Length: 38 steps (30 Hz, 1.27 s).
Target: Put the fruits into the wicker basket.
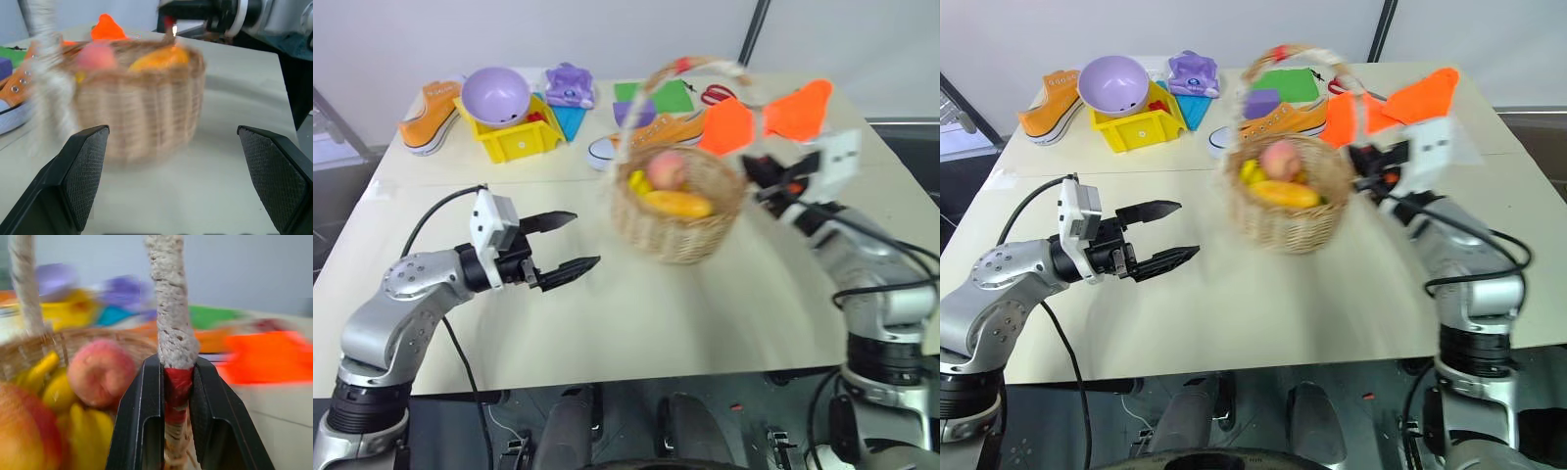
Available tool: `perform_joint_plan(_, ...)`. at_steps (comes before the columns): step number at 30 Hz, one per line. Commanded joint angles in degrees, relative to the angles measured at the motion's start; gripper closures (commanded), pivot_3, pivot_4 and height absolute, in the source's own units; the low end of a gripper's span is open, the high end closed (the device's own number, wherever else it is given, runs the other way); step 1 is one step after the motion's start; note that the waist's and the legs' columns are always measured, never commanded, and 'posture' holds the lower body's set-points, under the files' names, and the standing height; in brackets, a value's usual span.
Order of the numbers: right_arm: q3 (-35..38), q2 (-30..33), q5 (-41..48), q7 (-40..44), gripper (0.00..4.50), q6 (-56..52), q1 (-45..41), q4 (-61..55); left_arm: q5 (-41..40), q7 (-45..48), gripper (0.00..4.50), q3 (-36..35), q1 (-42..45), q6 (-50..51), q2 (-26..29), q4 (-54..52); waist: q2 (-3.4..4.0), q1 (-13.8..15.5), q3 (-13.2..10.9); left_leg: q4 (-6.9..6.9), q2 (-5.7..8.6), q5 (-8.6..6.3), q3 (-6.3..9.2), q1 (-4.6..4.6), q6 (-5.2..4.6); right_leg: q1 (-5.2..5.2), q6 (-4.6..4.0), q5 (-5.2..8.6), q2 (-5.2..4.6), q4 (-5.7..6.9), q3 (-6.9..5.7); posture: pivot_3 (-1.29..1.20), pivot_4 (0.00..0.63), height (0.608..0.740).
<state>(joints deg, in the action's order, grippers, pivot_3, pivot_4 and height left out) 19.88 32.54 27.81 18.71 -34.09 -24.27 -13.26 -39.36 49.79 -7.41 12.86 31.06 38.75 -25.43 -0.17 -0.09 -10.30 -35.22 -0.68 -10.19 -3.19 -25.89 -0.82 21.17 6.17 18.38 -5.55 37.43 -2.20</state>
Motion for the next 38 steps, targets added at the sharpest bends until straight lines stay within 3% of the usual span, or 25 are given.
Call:
perform_joint_plan(1,9.99,4.65,-3.99,-3.68,3.94,4.86,1.38,3.96,0.2,0.63,0.0,1.1,1.69,-0.86,-0.39,-0.25,0.0,0.33,0.0,0.0,0.0,0.0,-0.01,0.0,0.0,0.01,0.0,0.0,0.01,0.0,0.01,0.0,0.15,0.74)
perform_joint_plan(8,14.51,7.99,-8.58,-6.02,3.94,11.85,1.77,17.67,1.43,2.1,0.0,4.34,4.72,-1.74,-1.97,2.16,0.02,-0.54,0.01,0.04,-0.06,0.01,-0.22,0.23,-0.01,-0.05,0.0,0.0,0.2,0.06,0.15,0.0,0.15,0.74)
perform_joint_plan(11,15.14,7.92,-8.12,-5.3,2.91,13.76,1.92,19.92,1.83,2.31,0.0,4.63,5.21,-1.86,-2.35,2.49,0.03,-0.87,0.0,0.1,-0.12,0.01,-0.38,0.39,-0.02,-0.08,0.01,0.0,0.26,0.08,0.34,0.0,0.15,0.74)
perform_joint_plan(15,16.78,7.67,-7.91,-5.41,0.94,13.69,5.92,15.68,2.65,1.79,0.0,3.75,4.67,-1.87,-2.26,3.0,0.04,-0.63,0.01,0.1,-0.21,0.01,-0.4,0.43,-0.01,-0.08,0.01,0.0,0.35,0.12,0.38,0.0,0.15,0.74)
perform_joint_plan(22,22.48,1.79,-0.22,2.69,0.94,14.61,24.29,2.15,7.22,-4.05,0.0,1.42,0.99,-4.23,-3.57,7.11,0.05,0.39,0.03,0.09,-0.2,-0.02,-0.37,0.47,-0.04,-0.23,0.02,0.01,0.21,0.0,0.42,0.0,0.15,0.74)
perform_joint_plan(27,15.87,0.45,5.06,14.03,0.94,14.2,35.06,-9.21,11.25,-8.82,0.0,-2.16,-3.78,-7.86,-4.93,14.1,0.15,-0.63,0.06,0.12,-0.23,-0.05,-0.39,0.54,-0.05,-0.24,0.0,0.01,0.12,0.01,0.45,0.0,0.15,0.74)
perform_joint_plan(31,6.08,1.57,3.53,17.03,0.94,13.02,34.18,-13.23,13.29,-11.79,0.0,-7.0,-7.84,-12.8,-6.04,19.31,0.11,-1.1,0.08,0.13,-0.32,-0.07,-0.36,0.57,-0.02,-0.18,-0.09,-0.02,0.16,0.01,0.47,0.0,0.15,0.74)
perform_joint_plan(38,-7.06,-0.96,-4.07,15.77,0.94,15.61,24.37,-4.58,14.73,-13.58,0.0,-11.07,-15.67,-16.89,-6.95,20.29,0.0,-0.46,0.15,0.2,-0.26,-0.17,-0.35,0.45,0.15,0.14,-0.38,0.07,-0.03,-0.24,0.48,0.0,0.15,0.74)
